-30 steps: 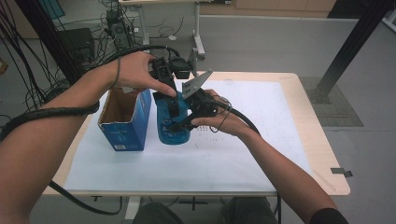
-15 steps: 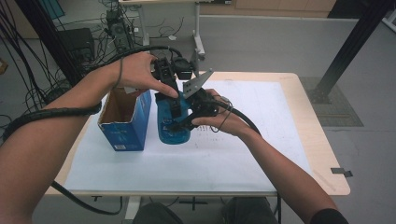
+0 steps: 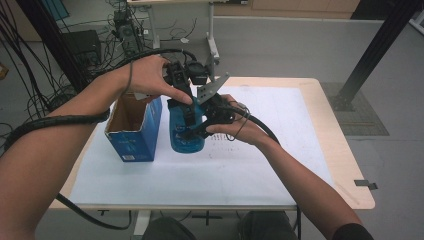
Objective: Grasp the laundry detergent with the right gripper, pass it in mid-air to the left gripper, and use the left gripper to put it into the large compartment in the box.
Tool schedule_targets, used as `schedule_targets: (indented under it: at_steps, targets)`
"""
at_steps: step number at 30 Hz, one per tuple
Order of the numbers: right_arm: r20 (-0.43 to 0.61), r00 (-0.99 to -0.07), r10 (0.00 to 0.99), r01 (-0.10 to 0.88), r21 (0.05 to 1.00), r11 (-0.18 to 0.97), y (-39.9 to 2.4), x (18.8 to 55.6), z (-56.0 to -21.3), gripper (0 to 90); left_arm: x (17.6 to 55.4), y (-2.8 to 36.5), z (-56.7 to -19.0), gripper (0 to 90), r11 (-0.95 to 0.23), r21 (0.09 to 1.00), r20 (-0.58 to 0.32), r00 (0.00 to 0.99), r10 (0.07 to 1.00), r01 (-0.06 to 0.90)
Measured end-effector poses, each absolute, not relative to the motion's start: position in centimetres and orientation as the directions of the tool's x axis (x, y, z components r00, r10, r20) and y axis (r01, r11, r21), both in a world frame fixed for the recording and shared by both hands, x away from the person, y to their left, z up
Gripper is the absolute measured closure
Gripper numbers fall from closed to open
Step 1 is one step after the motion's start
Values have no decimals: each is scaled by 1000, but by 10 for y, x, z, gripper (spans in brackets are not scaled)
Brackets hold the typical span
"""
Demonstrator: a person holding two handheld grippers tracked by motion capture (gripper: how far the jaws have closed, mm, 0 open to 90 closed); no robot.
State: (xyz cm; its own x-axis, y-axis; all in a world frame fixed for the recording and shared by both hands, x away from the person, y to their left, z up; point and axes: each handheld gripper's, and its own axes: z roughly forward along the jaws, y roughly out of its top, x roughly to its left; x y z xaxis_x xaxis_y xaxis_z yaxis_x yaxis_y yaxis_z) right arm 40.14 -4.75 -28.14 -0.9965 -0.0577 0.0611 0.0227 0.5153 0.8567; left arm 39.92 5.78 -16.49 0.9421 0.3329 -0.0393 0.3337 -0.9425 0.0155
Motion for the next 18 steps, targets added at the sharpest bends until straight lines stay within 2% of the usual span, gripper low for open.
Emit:
schedule_targets:
  at_steps: [18]
  targets:
    - [62, -996, -57, 24, 858, 514, -49, 402, -281, 435, 399, 57, -165, 56, -942, 20, -42, 941, 335, 336]
